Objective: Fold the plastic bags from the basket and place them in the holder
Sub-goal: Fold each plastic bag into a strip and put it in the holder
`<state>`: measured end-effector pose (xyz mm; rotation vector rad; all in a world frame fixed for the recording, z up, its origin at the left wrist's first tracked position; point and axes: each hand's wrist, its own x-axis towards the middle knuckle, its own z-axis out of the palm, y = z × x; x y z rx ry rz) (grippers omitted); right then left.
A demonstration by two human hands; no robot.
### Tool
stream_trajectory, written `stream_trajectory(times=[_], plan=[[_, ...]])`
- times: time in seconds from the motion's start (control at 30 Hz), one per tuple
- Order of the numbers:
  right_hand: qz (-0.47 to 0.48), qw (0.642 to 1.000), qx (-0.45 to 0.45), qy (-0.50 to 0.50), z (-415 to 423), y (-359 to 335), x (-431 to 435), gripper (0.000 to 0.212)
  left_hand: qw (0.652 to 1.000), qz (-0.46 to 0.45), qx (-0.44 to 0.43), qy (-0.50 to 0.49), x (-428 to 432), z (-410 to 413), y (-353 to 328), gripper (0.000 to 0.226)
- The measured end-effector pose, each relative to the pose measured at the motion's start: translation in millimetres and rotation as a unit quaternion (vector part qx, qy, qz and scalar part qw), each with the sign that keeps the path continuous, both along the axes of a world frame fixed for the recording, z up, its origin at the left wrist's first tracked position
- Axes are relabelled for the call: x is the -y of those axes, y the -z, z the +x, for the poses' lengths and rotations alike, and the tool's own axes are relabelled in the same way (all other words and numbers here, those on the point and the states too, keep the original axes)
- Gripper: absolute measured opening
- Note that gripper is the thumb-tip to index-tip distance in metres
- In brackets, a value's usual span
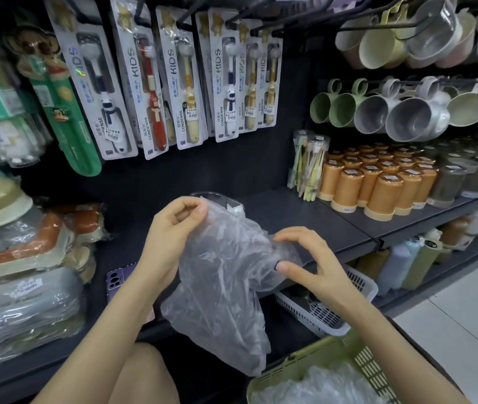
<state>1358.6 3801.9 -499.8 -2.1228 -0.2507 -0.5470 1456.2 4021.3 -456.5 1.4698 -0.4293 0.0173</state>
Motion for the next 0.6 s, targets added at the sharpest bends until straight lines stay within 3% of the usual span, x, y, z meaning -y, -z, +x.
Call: stream_trajectory(times=[0.3, 0.43, 0.57, 0.6], plan=[[-0.131, 0.991, -0.034, 0.014, 15, 15, -2, 0.043, 0.997, -0.072, -0.029, -0.010, -14, 13, 0, 0.027], [-0.087, 0.996, -0.028, 0.011, 20, 18, -15, 0.040, 0.990, -0.127, -0.060, -0.004, -22, 18, 3, 0.032], [-0.007, 0.999, -0.045, 0.014, 30, 23, -32, 0.010, 0.982, -0.163, -0.092, -0.011, -25, 17, 9, 0.026], [0.018, 0.998, -0.056, 0.015, 32, 23, -34, 0.013, 0.980, -0.173, -0.100, -0.015, -27, 19, 12, 0.027]])
